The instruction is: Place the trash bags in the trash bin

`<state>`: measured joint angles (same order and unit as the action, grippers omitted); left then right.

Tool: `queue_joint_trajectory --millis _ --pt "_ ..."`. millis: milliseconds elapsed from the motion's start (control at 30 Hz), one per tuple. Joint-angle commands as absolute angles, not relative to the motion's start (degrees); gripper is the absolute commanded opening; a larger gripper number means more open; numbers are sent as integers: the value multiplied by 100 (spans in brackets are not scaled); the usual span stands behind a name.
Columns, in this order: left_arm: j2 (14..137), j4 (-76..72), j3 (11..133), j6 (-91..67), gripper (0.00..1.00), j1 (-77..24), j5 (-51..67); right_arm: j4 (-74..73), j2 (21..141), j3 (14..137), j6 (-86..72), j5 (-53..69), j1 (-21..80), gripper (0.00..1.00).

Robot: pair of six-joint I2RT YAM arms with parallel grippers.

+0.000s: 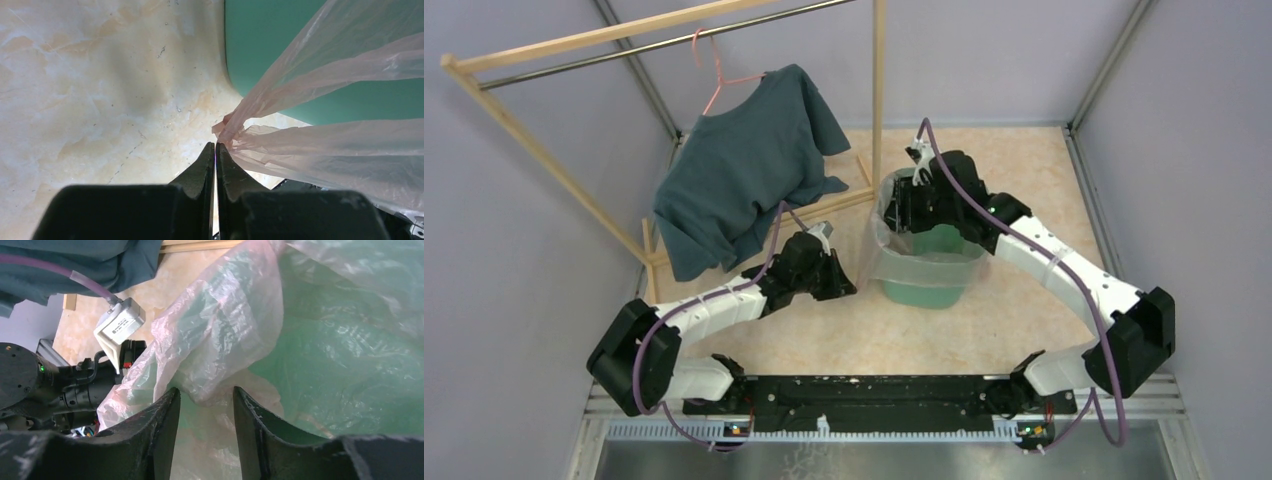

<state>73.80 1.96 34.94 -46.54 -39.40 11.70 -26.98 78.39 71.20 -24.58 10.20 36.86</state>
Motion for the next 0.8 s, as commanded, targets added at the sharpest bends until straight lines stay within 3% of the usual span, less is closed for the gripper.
queue_joint_trajectory --millis 0,200,300,467,767 --pt "7423 131 3611 -4671 8 -4021 1273 -2726 7829 7543 -2254 860 3696 48" --pt "7261 115 3501 -4661 8 -4026 1229 -4029 7406 7734 -1262 -1504 3700 68" --pt "7307 73 3481 -4660 8 -4036 1288 -4311 7281 7570 -1094 -2214 3620 72" --pt "7292 58 3434 -4700 8 -4035 1301 -4370 7249 7308 -1122 -2214 3411 66" --pt "7260 58 3478 -4694 9 -4035 1283 -3517 7589 6985 -1801 -404 3778 69"
